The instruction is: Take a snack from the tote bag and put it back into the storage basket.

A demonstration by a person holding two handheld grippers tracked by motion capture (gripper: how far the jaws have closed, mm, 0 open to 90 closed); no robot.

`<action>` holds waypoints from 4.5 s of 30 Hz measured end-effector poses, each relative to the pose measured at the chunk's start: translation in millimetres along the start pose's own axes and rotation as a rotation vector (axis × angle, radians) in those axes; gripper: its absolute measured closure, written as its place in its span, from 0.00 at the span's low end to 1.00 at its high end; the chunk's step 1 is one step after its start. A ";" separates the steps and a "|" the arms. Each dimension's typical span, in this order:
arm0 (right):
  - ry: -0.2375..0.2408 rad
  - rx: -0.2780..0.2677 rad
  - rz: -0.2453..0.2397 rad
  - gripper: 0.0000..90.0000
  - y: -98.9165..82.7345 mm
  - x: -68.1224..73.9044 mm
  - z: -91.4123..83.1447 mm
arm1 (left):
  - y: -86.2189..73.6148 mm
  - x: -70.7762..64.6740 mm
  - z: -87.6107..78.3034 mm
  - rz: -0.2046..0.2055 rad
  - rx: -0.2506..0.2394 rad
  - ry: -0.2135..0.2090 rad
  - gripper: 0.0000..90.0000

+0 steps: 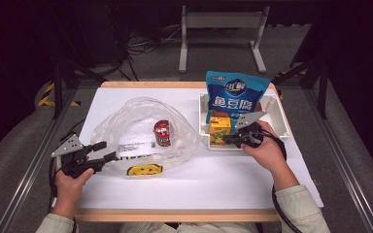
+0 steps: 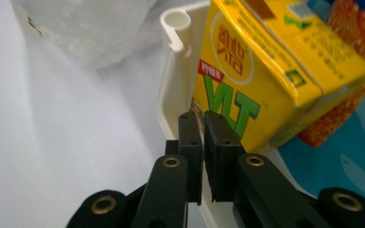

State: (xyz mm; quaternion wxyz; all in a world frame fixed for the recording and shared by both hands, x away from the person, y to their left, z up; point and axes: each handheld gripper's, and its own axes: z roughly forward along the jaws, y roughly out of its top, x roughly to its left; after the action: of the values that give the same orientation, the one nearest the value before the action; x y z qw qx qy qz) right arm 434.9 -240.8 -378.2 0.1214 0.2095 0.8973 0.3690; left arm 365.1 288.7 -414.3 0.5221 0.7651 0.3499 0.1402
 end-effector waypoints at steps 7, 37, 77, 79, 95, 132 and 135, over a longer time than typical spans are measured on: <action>0.025 -0.069 0.015 0.80 12.5 13.0 -6.1 | -0.1 -0.3 0.2 -0.003 0.001 0.000 0.41; 0.164 -0.218 -0.073 0.35 116.0 57.4 31.2 | -0.2 -1.1 -2.8 0.001 0.002 0.004 0.41; 0.104 -0.108 -0.011 0.23 152.3 46.5 143.2 | -0.6 -0.1 -3.2 -0.004 -0.004 0.001 0.41; 0.093 -0.092 0.002 0.23 150.7 44.4 144.2 | -0.6 0.1 -3.0 -0.004 -0.004 0.001 0.41; 0.081 -0.031 -0.009 0.16 137.1 34.2 164.0 | -0.8 0.8 -3.3 -0.004 -0.003 0.003 0.41; 0.084 0.104 -0.032 0.28 123.4 38.8 184.7 | -0.7 0.4 -3.5 -0.008 -0.008 0.002 0.41; 0.087 0.084 -0.034 0.28 128.3 40.7 179.4 | -0.8 0.3 -3.6 -0.009 -0.005 0.003 0.41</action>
State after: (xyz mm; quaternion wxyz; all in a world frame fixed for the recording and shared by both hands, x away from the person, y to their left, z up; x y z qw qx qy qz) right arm 502.5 -30.1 -414.5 0.0795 0.1826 0.9199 0.3377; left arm 362.9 291.6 -413.6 0.5242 0.7620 0.3535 0.1399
